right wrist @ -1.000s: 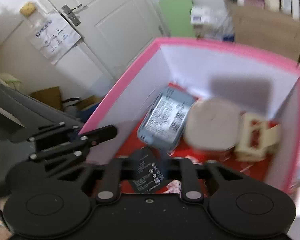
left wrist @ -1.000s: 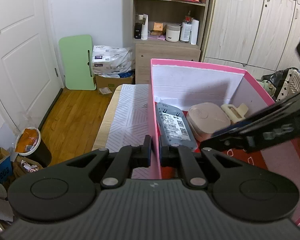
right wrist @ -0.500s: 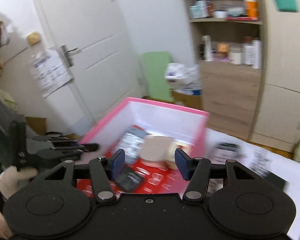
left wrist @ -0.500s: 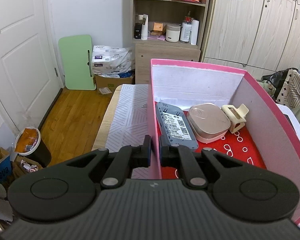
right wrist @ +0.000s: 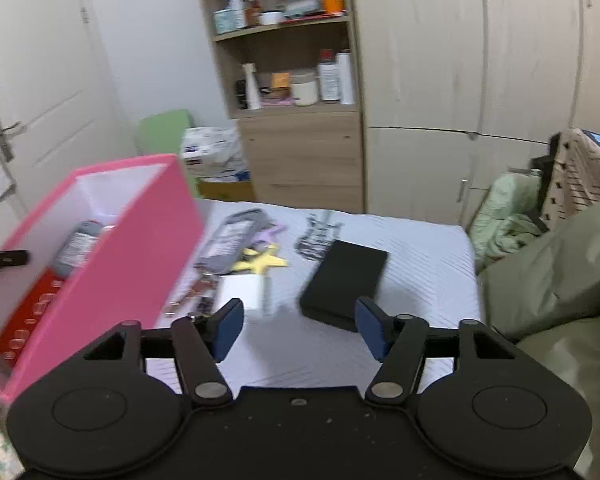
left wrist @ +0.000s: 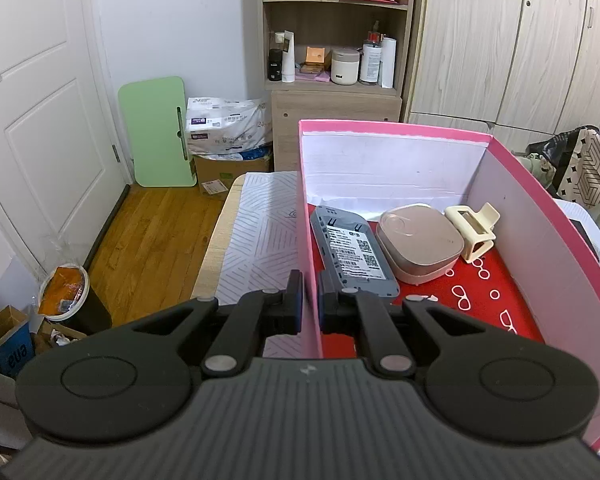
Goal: Organize rigid objects
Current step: 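Move the right gripper to the black phone and grasp it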
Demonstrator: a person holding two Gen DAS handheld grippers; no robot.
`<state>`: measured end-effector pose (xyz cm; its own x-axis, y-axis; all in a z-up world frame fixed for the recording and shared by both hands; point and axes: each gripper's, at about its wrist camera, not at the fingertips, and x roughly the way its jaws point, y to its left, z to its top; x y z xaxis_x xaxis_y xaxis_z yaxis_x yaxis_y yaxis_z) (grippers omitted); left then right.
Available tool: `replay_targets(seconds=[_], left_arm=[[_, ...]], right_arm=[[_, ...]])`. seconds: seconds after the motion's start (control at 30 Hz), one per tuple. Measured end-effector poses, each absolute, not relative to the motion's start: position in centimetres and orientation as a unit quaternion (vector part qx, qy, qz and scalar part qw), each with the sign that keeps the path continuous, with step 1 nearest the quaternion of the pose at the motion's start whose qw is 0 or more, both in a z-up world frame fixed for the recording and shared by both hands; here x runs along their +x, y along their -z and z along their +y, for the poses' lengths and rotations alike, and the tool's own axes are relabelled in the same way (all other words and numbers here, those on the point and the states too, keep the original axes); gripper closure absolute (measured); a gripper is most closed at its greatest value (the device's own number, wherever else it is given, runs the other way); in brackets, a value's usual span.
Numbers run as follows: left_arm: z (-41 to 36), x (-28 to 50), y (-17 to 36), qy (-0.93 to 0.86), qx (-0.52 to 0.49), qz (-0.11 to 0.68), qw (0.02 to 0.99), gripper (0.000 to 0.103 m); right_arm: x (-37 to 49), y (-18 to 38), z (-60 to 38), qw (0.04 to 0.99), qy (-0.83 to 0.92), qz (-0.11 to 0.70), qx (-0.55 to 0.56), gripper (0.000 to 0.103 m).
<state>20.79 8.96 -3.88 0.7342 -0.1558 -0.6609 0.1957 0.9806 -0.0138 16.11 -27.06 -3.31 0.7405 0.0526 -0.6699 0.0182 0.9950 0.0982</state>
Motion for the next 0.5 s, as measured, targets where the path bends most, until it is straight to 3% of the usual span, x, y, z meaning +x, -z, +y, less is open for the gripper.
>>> replay_targets(seconds=[0.5], left_arm=[[8.6, 20.6, 3.8, 0.086, 0.038, 0.354, 0.930, 0.096]], right_arm=[[23.3, 9.7, -27.5, 0.919, 0.062, 0.384, 0.058, 0.021]])
